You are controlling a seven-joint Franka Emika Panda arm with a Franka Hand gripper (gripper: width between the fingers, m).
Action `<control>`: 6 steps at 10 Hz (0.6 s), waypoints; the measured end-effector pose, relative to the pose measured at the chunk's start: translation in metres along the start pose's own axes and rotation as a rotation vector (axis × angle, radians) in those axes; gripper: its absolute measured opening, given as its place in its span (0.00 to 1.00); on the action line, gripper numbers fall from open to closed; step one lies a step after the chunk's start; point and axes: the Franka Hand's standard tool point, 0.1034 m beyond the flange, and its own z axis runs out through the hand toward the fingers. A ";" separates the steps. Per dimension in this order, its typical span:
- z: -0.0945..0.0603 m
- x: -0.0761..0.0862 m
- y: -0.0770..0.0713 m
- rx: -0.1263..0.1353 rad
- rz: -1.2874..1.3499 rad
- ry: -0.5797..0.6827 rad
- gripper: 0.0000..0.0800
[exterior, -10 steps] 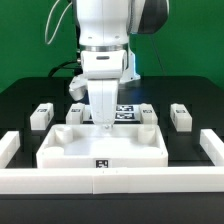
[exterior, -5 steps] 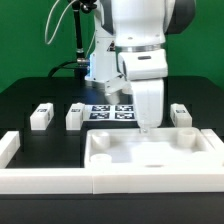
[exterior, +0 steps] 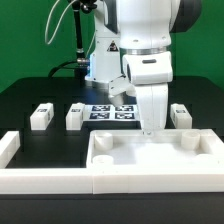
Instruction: Assemble desk
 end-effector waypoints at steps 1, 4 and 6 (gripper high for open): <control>0.000 0.000 0.000 0.001 0.000 0.000 0.16; 0.001 -0.001 0.000 0.001 0.001 0.000 0.58; 0.001 -0.001 -0.001 0.002 0.002 0.000 0.73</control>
Offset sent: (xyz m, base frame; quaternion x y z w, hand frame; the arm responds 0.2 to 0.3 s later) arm 0.0000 0.0000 0.0000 0.0000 0.0000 0.0000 1.0000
